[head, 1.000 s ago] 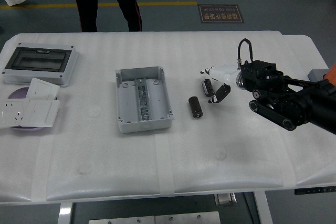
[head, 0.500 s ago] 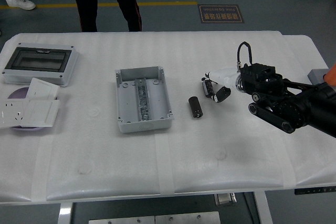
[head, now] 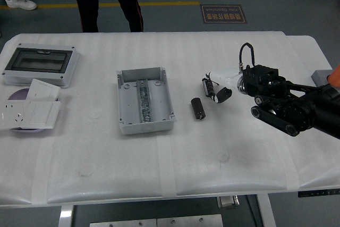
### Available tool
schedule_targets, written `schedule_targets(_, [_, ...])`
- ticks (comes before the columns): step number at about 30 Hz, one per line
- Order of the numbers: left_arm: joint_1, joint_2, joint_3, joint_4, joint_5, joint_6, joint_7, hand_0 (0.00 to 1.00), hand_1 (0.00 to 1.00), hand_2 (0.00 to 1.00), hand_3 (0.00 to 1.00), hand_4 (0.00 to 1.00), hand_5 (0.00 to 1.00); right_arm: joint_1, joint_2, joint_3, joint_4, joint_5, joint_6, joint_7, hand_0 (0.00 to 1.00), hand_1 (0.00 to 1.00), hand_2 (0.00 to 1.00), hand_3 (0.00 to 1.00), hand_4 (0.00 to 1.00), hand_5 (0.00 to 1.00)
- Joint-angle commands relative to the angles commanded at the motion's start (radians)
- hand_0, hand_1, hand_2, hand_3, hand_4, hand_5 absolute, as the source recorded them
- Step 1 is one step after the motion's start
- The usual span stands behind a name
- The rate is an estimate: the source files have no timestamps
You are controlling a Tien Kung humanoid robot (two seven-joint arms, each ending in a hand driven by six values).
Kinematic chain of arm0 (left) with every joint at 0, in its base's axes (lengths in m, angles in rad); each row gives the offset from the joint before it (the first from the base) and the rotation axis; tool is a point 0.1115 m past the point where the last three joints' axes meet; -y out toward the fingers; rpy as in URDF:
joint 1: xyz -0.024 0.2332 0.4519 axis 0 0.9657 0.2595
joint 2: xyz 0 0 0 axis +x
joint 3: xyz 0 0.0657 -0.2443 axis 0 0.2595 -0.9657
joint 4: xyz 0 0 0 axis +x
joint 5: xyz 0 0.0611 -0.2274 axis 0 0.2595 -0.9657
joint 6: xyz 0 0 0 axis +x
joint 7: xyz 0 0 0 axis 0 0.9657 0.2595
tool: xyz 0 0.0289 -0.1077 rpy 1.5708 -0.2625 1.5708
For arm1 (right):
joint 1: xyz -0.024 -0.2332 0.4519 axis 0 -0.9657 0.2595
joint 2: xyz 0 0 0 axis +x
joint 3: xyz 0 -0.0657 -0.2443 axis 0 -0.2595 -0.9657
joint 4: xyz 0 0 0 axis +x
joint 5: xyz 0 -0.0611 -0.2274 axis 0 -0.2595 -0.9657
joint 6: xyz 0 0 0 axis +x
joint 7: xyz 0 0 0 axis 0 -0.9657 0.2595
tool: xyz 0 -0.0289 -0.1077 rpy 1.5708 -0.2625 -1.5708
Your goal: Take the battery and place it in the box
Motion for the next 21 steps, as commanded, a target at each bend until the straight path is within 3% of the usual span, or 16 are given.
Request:
schedule_targets(5, [0.001, -0.001, 0.005, 0.000, -0.006, 0.009, -0.009, 0.551, 0.654, 0.572, 0.551, 0.453, 0.461, 0.011, -0.033, -0.056, 0.080, 0.054, -0.108, -0.020, 0.864, 0.691, 0.754, 0.756, 0.436, 0.162])
schedule_targets(11, [0.008, -0.004, 0.001, 0.000, -0.001, 0.012, -0.007, 0.550, 0.654, 0.581, 0.551, 0.454, 0.463, -0.013, -0.053, 0.056, 0.202, 0.022, -0.174, -0.049, 0.853, 0.688, 0.751, 0.754, 0.406, 0.143])
schedule_targets(17, [0.011, -0.007, -0.003, 0.001, 0.003, 0.011, -0.004, 0.550, 0.655, 0.584, 0.551, 0.454, 0.464, -0.073, -0.003, 0.197, 0.328, 0.033, -0.215, -0.047, 0.852, 0.688, 0.751, 0.751, 0.409, 0.150])
schedule_targets(21, [0.011, -0.008, -0.005, 0.002, 0.004, 0.009, -0.003, 0.551, 0.655, 0.583, 0.551, 0.454, 0.464, -0.105, 0.047, 0.252, 0.369, 0.076, -0.232, -0.028, 0.853, 0.688, 0.756, 0.756, 0.428, 0.160])
